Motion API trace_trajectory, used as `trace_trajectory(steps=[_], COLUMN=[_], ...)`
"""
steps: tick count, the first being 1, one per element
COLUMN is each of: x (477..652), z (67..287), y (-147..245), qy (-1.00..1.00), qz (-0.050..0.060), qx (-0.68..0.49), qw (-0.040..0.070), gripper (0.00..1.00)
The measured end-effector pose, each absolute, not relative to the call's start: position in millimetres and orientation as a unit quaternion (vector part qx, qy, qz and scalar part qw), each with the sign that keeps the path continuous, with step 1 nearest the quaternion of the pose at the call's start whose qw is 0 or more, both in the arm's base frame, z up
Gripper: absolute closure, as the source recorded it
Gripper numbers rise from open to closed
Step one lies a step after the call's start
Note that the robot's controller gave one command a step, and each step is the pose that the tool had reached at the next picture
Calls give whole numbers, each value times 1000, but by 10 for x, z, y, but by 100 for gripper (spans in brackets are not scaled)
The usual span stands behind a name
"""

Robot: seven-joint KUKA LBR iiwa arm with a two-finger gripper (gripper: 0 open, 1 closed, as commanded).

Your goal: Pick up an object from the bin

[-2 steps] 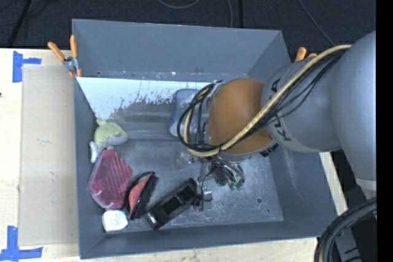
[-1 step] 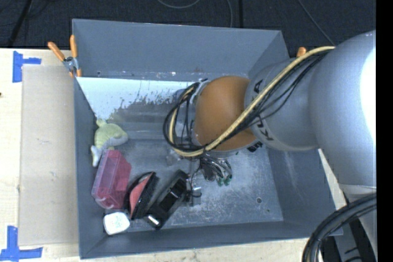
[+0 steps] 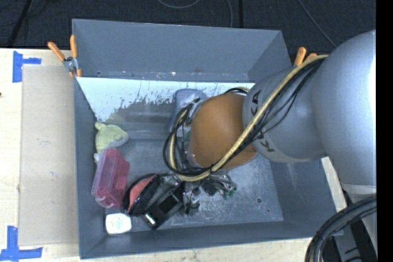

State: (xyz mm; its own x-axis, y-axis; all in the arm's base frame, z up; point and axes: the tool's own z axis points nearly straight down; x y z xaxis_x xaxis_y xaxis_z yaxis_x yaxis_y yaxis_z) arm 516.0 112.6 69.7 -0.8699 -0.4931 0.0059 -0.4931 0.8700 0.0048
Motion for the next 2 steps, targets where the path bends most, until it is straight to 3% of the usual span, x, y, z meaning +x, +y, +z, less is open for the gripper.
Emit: trace_trajectory(steps=[2], x=[5160], z=[697], y=[1125], qy=[-967], qz=[-2], qx=[253], qw=[4], gripper=[100])
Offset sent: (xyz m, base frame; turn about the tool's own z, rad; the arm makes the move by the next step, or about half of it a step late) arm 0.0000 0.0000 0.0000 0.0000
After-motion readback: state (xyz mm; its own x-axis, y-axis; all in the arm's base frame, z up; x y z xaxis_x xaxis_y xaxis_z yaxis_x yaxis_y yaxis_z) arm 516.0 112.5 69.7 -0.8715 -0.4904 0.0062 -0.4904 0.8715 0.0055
